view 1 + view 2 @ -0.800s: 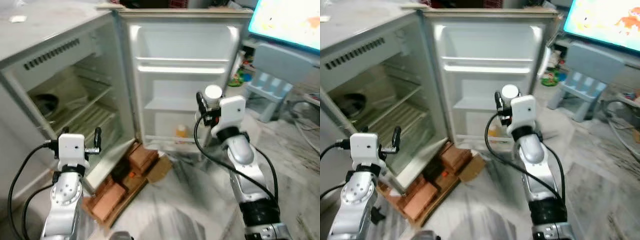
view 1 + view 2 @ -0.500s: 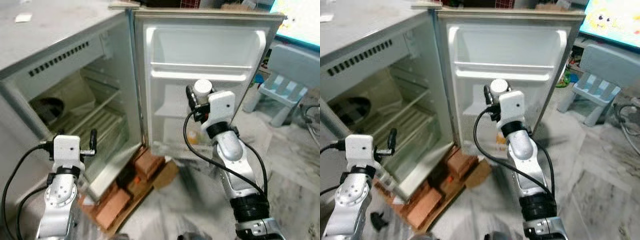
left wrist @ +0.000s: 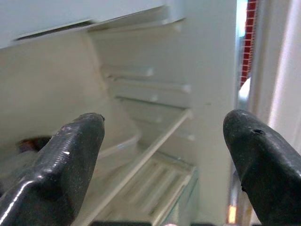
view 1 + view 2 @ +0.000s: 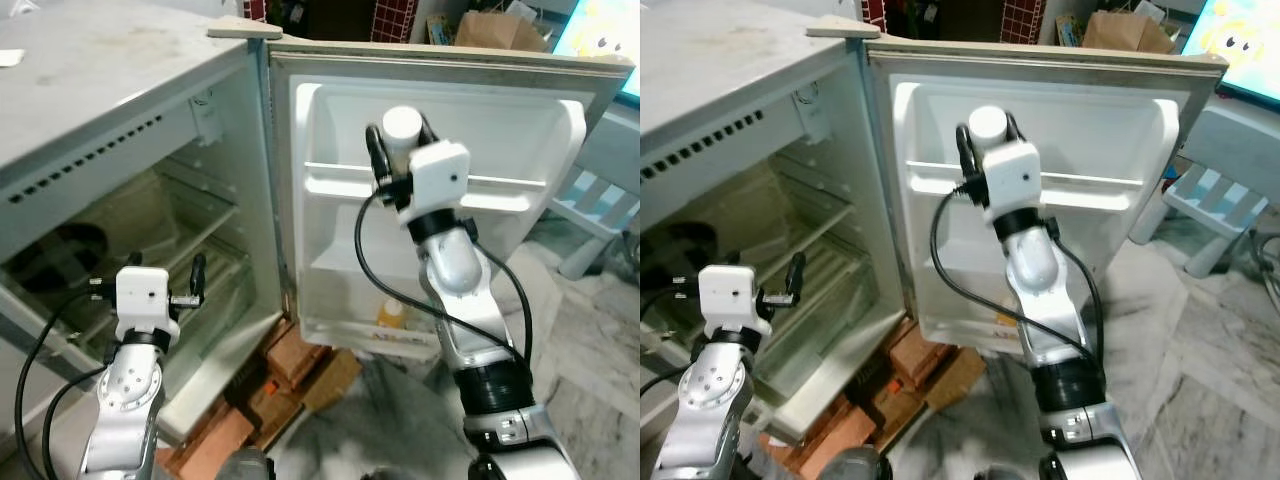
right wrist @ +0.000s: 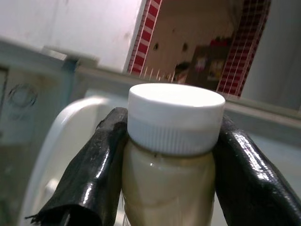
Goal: Restocking fridge
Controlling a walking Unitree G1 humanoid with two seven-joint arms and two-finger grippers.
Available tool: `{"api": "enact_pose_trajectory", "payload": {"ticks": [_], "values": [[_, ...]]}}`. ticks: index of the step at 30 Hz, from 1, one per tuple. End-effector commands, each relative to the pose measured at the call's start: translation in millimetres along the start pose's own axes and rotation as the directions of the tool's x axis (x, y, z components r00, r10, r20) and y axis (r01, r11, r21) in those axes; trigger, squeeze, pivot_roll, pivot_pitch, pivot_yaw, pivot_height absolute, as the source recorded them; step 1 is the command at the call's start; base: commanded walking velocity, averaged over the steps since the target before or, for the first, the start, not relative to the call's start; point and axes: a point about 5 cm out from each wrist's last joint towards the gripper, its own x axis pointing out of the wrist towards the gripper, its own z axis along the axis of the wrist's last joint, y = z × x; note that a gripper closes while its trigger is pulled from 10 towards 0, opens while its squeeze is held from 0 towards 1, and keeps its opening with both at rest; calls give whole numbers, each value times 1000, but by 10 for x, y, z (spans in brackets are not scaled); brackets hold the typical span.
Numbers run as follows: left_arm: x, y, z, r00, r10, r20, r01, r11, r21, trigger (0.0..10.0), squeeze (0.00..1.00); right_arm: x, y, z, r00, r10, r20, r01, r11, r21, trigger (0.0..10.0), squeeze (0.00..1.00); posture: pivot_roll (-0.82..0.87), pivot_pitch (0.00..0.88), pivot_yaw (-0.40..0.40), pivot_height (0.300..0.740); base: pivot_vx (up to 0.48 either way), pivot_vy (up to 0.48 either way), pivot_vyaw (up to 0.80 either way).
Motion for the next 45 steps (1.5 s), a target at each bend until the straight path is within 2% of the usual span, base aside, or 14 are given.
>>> {"api": "enact_pose_trajectory", "payload": {"ticks": [1,7,8,11,15,17,21,26,34,35,37,39,42,45], "values": [[-11,-31,14,1000,-17,3,17,1000,-4,10000,0,82,-175,208,994,-75,84,76,997,-13,10000,0,120,0,-28,740,0,0,0],[-13,-20,21,1000,-15,5,15,1000,-7,10000,0,157,-245,318,986,-100,132,106,994,-40,10000,0,122,0,-28,740,0,0,0],[-14,-19,25,1000,-15,7,15,1000,-9,10000,0,164,-295,301,985,-118,126,128,989,-74,10000,0,123,0,-28,740,0,0,0],[-13,-20,32,1000,-13,8,13,1000,-14,10000,0,132,-488,114,981,-186,53,192,967,-169,10000,0,126,0,-27,740,0,0,0],[-10,-20,36,1000,-13,6,14,1000,-10,10000,0,90,-657,-93,975,-224,-12,215,950,-224,10000,0,126,0,-23,740,0,0,0],[-9,-21,37,1000,-14,6,14,1000,-8,10000,0,85,-701,-143,971,-237,-32,224,946,-233,10000,0,126,0,-23,740,0,0,0],[-10,-21,45,1000,-16,6,16,1000,-3,10000,0,105,-906,-330,948,-303,-103,271,932,-241,10000,0,138,0,-23,740,0,0,0],[-33,-8,45,1000,-15,3,15,1000,3,10000,0,153,-940,-386,943,-310,-124,277,934,-227,10000,0,153,0,-25,740,0,0,0],[-82,49,47,1000,3,-1,-3,1000,16,10000,0,276,-1037,-388,931,-350,-102,313,912,-267,10000,0,179,0,-29,740,0,0,0],[-96,63,55,1000,6,-2,-6,1000,23,10000,0,306,-1132,-368,913,-400,-85,362,887,-287,10000,0,193,0,-26,740,0,0,0],[-96,63,55,1000,6,-2,-6,1000,23,10000,0,306,-1132,-368,913,-400,-85,362,887,-287,10000,0,193,0,-26,740,0,0,0],[-115,76,70,1000,6,-2,-6,1000,30,10000,0,300,-1219,-392,878,-469,-89,425,853,-303,10000,0,213,0,-20,740,0,0,0],[-135,93,81,1000,5,-2,-5,999,36,10000,0,252,-1230,-464,844,-522,-125,471,832,-294,10000,0,220,0,-16,740,0,0,0],[-152,112,84,1000,5,-6,-5,999,41,10000,0,208,-1172,-557,830,-533,-162,480,832,-277,10000,0,224,0,-14,740,0,0,0]]}}
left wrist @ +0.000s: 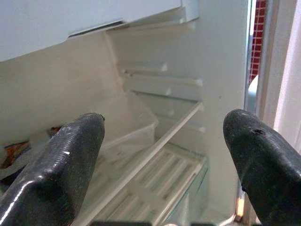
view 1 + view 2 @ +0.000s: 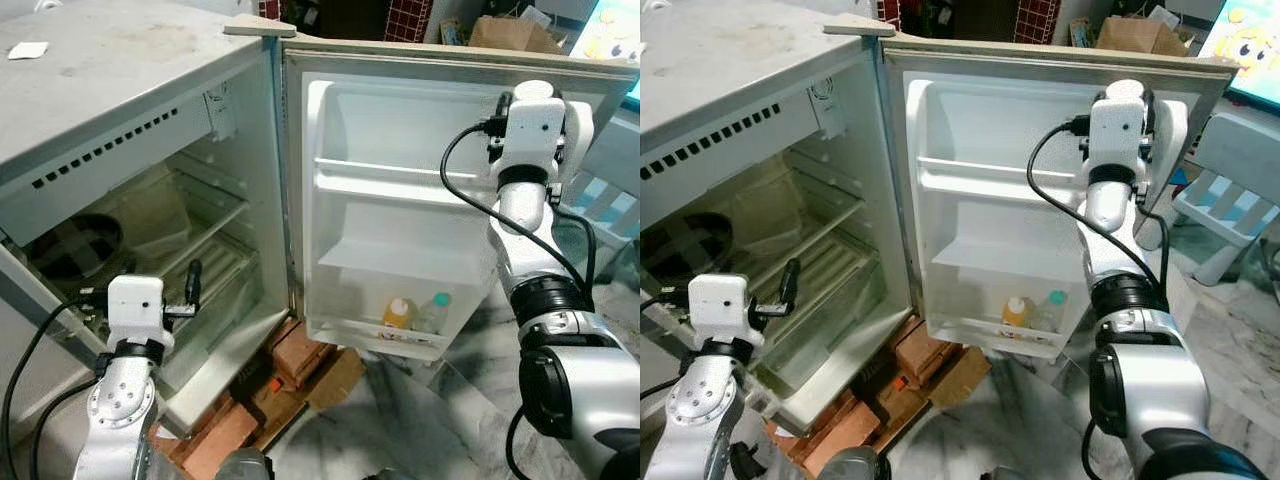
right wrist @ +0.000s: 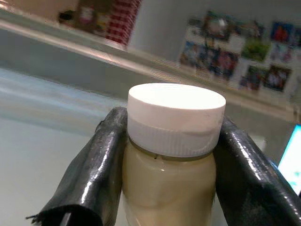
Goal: Restocking fridge
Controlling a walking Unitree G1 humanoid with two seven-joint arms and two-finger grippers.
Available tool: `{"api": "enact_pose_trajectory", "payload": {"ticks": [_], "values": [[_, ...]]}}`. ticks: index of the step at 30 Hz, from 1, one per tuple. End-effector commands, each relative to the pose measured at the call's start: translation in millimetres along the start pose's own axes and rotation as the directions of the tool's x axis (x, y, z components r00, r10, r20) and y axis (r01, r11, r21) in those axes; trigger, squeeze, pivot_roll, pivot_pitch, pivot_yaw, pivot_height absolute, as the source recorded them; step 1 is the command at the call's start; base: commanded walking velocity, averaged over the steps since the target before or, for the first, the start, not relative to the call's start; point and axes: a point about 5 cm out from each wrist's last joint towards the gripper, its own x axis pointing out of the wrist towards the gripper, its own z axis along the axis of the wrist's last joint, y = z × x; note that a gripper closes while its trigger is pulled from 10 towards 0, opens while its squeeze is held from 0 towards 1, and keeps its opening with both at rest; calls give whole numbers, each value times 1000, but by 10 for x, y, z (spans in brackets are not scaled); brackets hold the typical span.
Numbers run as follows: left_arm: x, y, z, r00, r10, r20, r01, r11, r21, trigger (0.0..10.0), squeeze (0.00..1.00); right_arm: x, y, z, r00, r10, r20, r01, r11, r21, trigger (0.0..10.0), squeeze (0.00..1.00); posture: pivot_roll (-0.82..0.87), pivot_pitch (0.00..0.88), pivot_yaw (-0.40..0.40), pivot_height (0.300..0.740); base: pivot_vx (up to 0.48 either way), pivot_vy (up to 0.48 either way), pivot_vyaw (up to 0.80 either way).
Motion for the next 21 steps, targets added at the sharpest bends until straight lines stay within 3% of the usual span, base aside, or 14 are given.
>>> {"api": "enact_pose_trajectory", "payload": {"ticks": [1,14,15,16,17,21], "values": [[0,16,42,1000,-11,8,11,1000,12,10000,0,6,17,11,1000,-24,-6,24,999,32,10000,0,223,0,-12,740,0,0,0],[43,-21,66,1000,-29,7,29,999,19,10000,0,-153,-170,-336,984,-109,-138,121,989,81,10000,0,209,0,1,740,0,0,0],[48,-21,66,1000,-29,7,29,999,19,10000,0,-169,-184,-363,981,-117,-152,131,988,82,10000,263,207,0,0,740,0,0,0],[48,-21,66,1000,-29,7,29,999,19,10000,0,-169,-184,-363,981,-117,-152,131,988,82,10000,263,207,0,0,740,0,0,0],[54,-22,65,1000,-29,6,29,999,18,10000,0,-179,-191,-377,979,-125,-158,139,987,82,10000,1000,206,0,0,740,0,0,0],[60,-33,67,999,-32,6,32,999,15,10000,0,-168,-198,-350,981,-130,-142,143,986,82,10000,1000,203,0,1,740,0,0,0]]}}
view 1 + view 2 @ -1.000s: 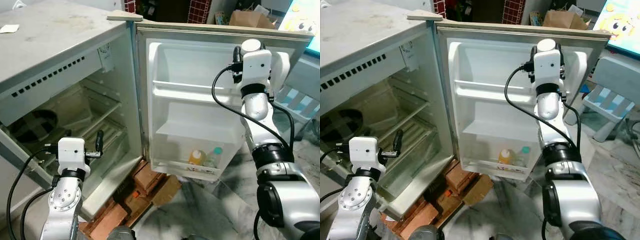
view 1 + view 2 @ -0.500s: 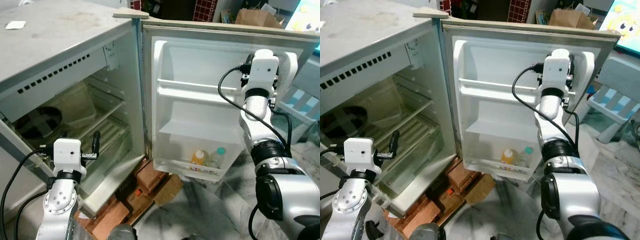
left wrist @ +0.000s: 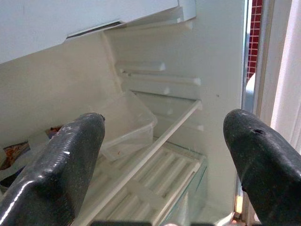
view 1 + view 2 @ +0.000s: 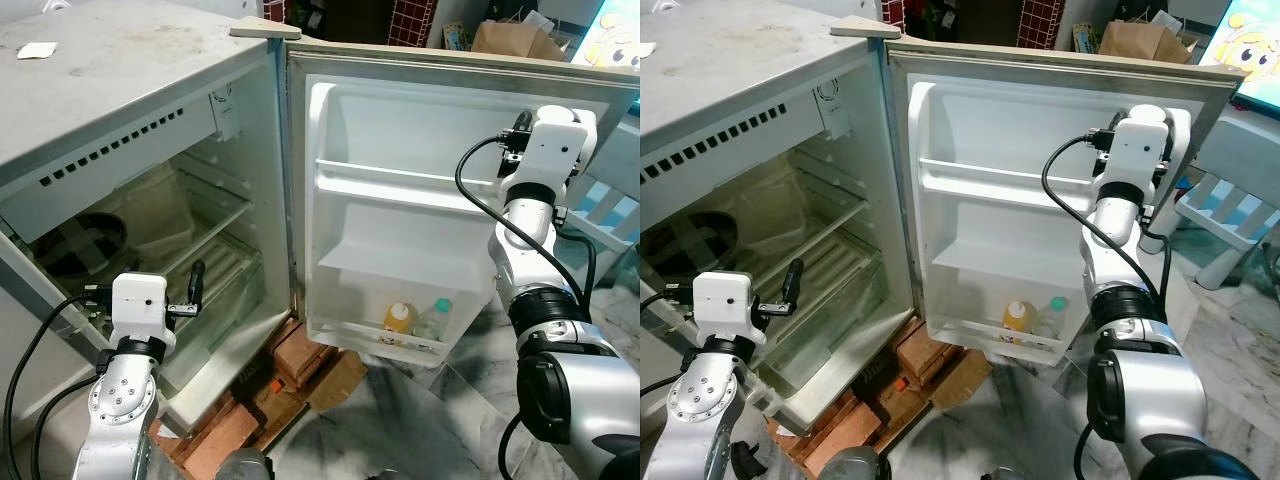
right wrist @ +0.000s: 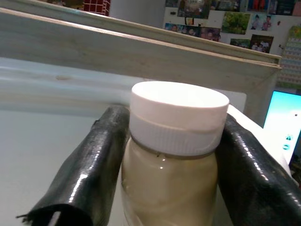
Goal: Restocking fridge
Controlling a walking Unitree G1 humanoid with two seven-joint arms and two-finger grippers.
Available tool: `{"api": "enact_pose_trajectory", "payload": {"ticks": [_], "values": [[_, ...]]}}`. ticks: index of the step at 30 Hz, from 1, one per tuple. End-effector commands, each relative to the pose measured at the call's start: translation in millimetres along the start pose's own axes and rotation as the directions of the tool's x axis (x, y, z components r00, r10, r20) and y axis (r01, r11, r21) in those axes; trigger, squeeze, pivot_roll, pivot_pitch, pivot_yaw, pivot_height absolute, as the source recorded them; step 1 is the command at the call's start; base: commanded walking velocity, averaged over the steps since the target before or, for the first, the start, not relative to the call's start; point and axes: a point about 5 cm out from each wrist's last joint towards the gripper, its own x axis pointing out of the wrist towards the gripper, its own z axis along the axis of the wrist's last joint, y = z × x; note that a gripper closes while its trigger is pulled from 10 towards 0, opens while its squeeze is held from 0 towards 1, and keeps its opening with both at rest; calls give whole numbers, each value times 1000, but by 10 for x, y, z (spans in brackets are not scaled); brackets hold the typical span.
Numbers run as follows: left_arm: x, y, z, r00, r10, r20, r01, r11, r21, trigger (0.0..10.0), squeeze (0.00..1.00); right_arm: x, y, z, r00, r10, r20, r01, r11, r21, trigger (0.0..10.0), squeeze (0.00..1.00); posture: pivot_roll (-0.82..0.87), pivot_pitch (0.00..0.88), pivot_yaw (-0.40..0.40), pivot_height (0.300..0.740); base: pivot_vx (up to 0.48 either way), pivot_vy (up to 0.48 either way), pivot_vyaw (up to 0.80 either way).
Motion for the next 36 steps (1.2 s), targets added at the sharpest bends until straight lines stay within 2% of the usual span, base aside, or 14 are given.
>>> {"api": "enact_pose_trajectory", "payload": {"ticks": [1,8,10,11,18,20,24,28,30,32,33,34,35,36], "values": [[20,-5,34,1000,-5,6,5,1000,7,10000,0,-48,-97,-155,997,-37,-73,36,999,-15,10000,1000,202,0,1,740,0,0,0],[43,-18,35,1000,-11,8,11,1000,3,10000,0,82,-35,141,997,44,61,-41,997,-62,10000,1000,197,0,-1,740,0,0,0],[53,-32,36,1000,-15,9,15,1000,-2,10000,0,88,29,394,971,120,209,-99,989,-108,10000,1000,192,0,-2,740,0,0,0],[56,-37,36,1000,-16,9,16,1000,-3,10000,0,82,40,439,963,131,234,-106,988,-114,10000,1000,190,0,-1,740,0,0,0],[83,-57,25,1000,-17,5,17,1000,-16,10000,0,22,27,622,937,147,317,-116,987,-115,10000,1000,179,0,2,740,0,0,0],[90,-67,14,1000,-14,-3,14,1000,-25,10000,0,-76,23,622,937,162,309,-134,985,-112,10000,1000,175,0,-1,740,0,0,0],[88,-97,-4,1000,-19,-7,19,1000,-24,10000,0,-382,35,399,946,206,251,-176,975,-137,10000,1000,169,0,-11,740,0,0,0],[104,-130,-4,1000,-12,-7,11,1000,-26,10000,0,-792,26,137,948,255,191,-227,961,-159,10000,1000,165,0,-13,740,0,0,0],[111,-139,-4,1000,-11,-9,11,1000,-29,10000,0,-856,24,101,948,266,177,-240,958,-155,10000,1000,163,0,-12,740,0,-133,0],[127,-171,-6,1000,-18,-12,17,999,-28,10000,0,-1008,8,-18,961,263,87,-250,959,-131,10000,1000,155,0,-6,740,0,-308,0],[130,-184,-8,1000,-23,-12,23,999,-25,10000,0,-1039,8,-70,964,259,55,-252,961,-112,10000,969,154,0,-5,740,0,-322,0],[133,-195,-9,999,-29,-12,29,999,-22,10000,0,-1077,20,-136,964,266,14,-264,960,-94,10000,863,151,0,-3,740,0,-326,0],[134,-202,-9,999,-33,-12,33,999,-19,10000,0,-1102,29,-175,962,272,-11,-272,959,-83,10000,863,151,0,-3,740,0,-326,0],[138,-207,-9,999,-35,-11,35,999,-18,10000,0,-1142,58,-213,956,292,-41,-294,953,-65,10000,224,150,0,-3,740,0,-334,0]]}}
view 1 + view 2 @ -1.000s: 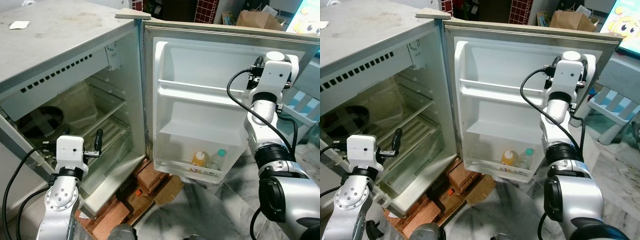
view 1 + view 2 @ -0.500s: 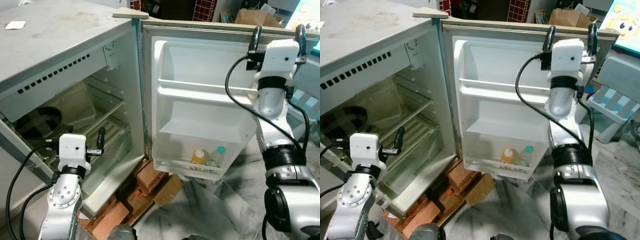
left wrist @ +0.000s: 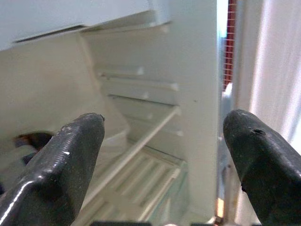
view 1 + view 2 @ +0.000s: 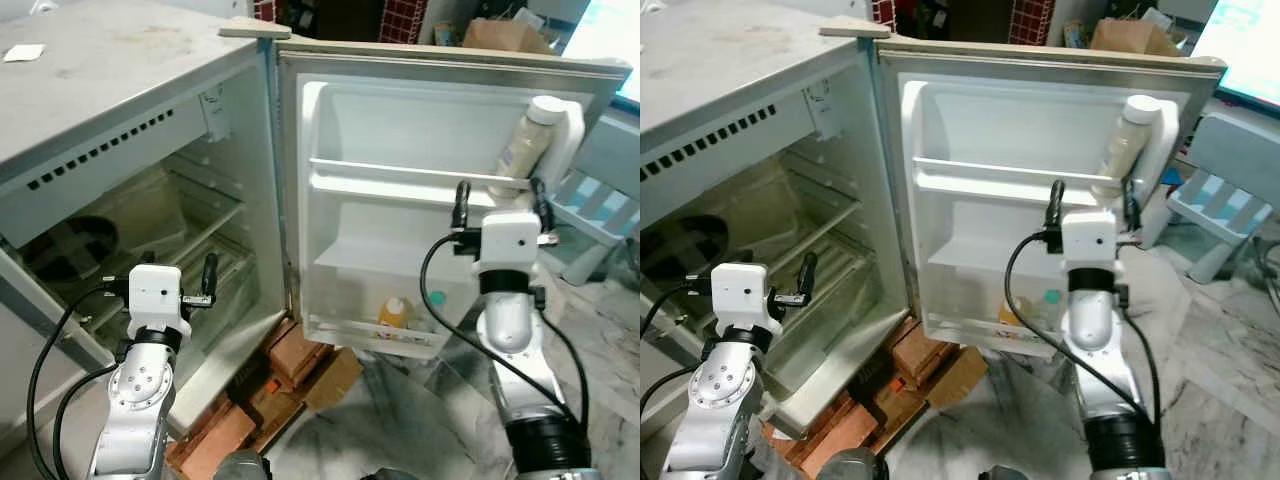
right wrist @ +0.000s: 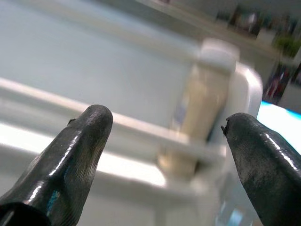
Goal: Restocking fridge
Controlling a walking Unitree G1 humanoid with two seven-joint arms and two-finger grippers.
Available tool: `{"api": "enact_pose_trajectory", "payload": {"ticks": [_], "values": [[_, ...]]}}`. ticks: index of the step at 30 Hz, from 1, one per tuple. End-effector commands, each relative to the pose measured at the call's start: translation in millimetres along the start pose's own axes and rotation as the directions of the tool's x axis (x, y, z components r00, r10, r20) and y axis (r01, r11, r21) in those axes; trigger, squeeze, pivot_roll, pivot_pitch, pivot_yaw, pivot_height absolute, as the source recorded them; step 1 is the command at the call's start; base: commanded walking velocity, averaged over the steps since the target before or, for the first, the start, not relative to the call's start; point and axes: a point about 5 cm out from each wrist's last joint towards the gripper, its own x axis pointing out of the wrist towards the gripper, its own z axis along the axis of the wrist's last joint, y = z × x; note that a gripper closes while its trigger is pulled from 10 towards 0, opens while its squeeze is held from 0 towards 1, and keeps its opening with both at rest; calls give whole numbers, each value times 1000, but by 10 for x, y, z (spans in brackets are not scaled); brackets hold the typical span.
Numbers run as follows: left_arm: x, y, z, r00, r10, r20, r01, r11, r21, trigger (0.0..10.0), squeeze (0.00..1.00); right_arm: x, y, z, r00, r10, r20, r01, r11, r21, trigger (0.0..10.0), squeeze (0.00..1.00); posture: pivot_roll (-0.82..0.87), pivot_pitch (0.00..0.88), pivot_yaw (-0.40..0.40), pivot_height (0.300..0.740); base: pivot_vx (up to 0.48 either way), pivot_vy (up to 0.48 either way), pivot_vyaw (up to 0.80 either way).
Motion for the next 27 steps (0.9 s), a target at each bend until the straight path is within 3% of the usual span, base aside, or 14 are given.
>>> {"api": "enact_pose_trajectory", "payload": {"ticks": [1,4,17,20,27], "values": [[27,-35,2,1000,-15,-4,15,1000,11,10000,0,-32,39,-43,998,38,-43,-37,999,21,10000,0,147,0,-2,740,0,-337,0],[38,-11,-4,1000,-11,-5,11,1000,18,10000,0,-111,196,-59,989,134,-71,-128,989,81,10000,0,144,0,-6,740,0,-425,0],[16,-59,-52,1000,-2,-15,2,1000,12,10000,0,-266,327,-230,942,273,-196,-226,946,231,10000,0,133,0,-18,740,0,-471,0],[-5,-42,-81,1000,7,-30,-7,1000,-5,10000,0,-299,336,-152,950,284,-134,-242,934,262,10000,0,127,0,-14,740,0,-480,0],[-77,-64,-182,998,-1,-66,1,1000,-5,10000,0,-271,340,-135,951,277,-138,-227,928,296,10000,0,118,0,-10,740,0,-480,0]]}}
